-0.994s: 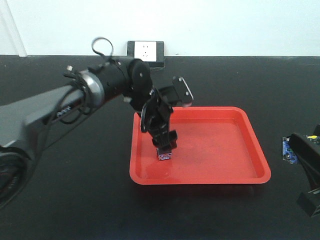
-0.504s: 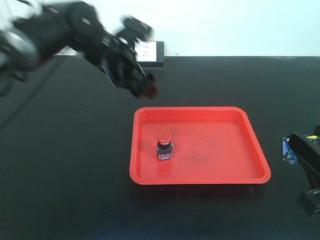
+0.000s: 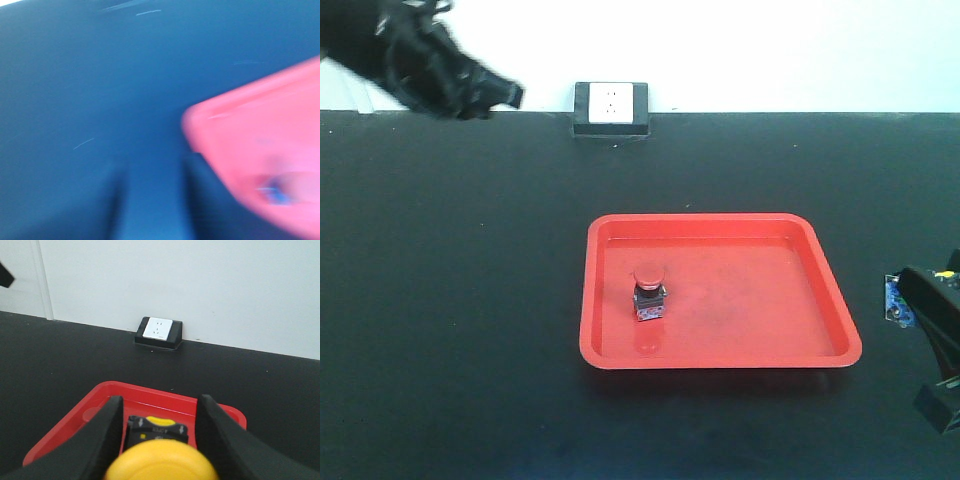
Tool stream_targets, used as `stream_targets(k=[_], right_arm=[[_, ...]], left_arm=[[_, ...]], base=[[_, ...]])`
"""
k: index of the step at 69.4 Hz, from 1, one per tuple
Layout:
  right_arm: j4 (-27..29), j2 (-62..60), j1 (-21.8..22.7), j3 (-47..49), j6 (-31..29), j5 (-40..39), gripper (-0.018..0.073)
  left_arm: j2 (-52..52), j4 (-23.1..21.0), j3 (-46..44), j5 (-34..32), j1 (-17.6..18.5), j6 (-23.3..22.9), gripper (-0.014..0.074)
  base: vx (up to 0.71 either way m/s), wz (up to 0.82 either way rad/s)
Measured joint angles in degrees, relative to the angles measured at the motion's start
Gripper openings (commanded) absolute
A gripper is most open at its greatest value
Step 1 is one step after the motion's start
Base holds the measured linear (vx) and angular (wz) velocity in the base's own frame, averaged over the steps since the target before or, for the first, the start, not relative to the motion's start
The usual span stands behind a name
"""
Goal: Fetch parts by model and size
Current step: 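Retract the left arm away from the tray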
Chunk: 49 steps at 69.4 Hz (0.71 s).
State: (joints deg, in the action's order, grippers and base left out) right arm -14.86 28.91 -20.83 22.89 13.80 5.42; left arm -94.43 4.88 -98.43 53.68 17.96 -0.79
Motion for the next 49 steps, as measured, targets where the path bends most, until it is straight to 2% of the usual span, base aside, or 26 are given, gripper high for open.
stream_targets(k=[8,16,25,35,49], right_arm=[[0.0,0.0,0.0,0.0,0.0,0.0,-0.0002],[0.0,0.0,0.0,0.0,0.0,0.0,-0.0002],[0.0,0.0,0.0,0.0,0.0,0.0,-0.0002],[0.0,0.0,0.0,0.0,0.0,0.0,-0.0002],[0.0,0.0,0.0,0.0,0.0,0.0,-0.0002]], left_arm=[[7.9,3.9,12.0,-7.9,0.0,-2.8,-0.0008],[17.9,4.6,23.2,-17.4,0.0,-3.3,-0.0008],[28.5,4.9,35.7,-25.0,0.0,-3.6,-0.0008],[39.8,5.0,47.3,-29.2,0.0,-3.2,-0.0008],[56.4,5.2,59.2,-30.7,0.0,-2.0,-0.0008]], base=[[0.00,0.00],[0.00,0.00],[0.00,0.00],[0.00,0.00],[0.00,0.00]])
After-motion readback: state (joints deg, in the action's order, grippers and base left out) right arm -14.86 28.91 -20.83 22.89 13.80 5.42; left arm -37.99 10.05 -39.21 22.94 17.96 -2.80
